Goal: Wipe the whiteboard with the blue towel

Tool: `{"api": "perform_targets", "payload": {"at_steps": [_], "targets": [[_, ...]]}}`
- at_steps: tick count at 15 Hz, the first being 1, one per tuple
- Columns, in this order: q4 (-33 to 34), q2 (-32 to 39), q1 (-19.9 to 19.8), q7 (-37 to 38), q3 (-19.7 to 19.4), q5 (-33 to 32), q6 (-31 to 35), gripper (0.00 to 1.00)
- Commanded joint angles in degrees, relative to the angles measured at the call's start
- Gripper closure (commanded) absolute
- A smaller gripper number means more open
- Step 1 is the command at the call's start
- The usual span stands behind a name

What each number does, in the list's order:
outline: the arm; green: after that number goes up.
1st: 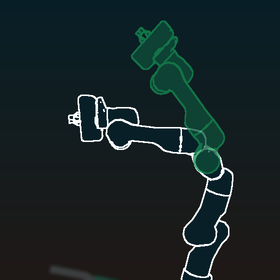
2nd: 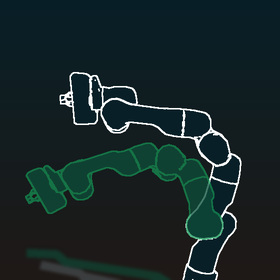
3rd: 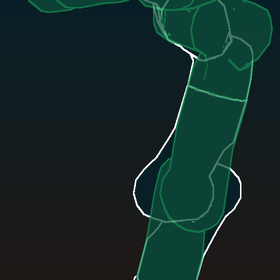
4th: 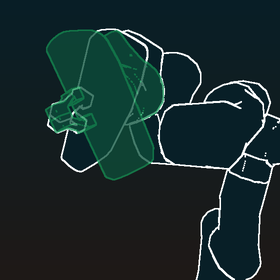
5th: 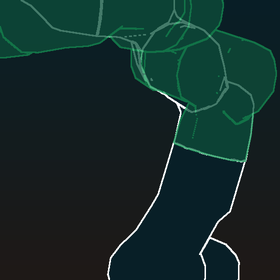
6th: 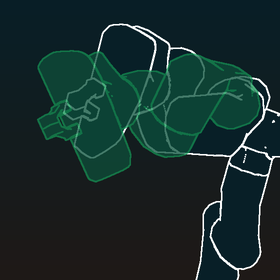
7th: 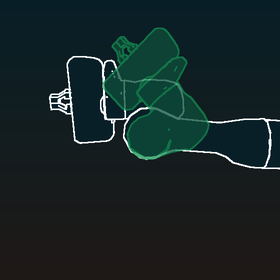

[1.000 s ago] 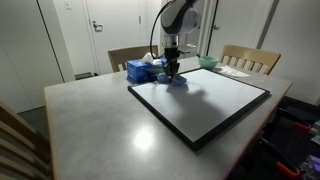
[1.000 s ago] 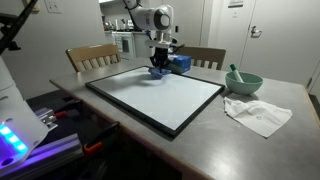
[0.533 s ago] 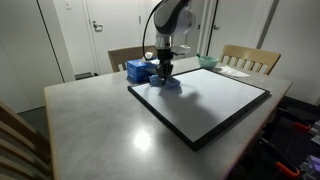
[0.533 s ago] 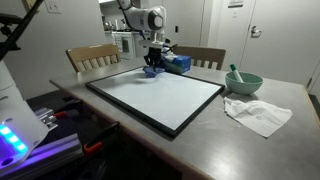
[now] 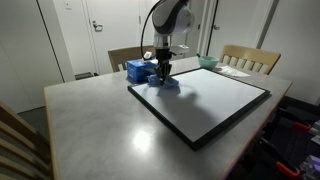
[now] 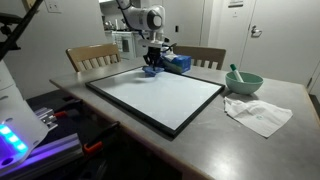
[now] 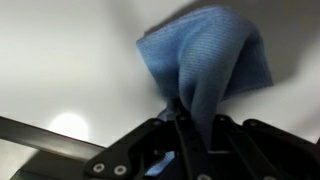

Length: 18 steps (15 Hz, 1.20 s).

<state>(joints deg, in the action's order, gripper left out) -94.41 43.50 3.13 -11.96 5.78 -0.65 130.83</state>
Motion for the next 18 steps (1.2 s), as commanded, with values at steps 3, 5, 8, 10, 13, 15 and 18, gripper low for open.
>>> {"api": "perform_targets", "payload": {"at_steps": [3,5,8,10,13,15,18], "targets": [[3.9,3.0,2.4,4.1,-0.8,-1.1,-1.1,0.96],[5.1,4.1,2.9,5.5,-0.6,-0.8,-1.0,0.96],[7.1,5.5,3.7,6.2,-0.3,-0.7,-1.7,0.96],[8.9,6.6,4.4,6.3,0.1,-0.6,-2.6,0.96],[12.3,9.0,5.2,6.1,1.0,0.2,-3.8,0.96],[14.4,10.2,5.6,5.8,1.5,0.3,-5.1,0.96],[17.9,12.1,6.0,4.7,2.3,0.4,-7.7,0.96]]}}
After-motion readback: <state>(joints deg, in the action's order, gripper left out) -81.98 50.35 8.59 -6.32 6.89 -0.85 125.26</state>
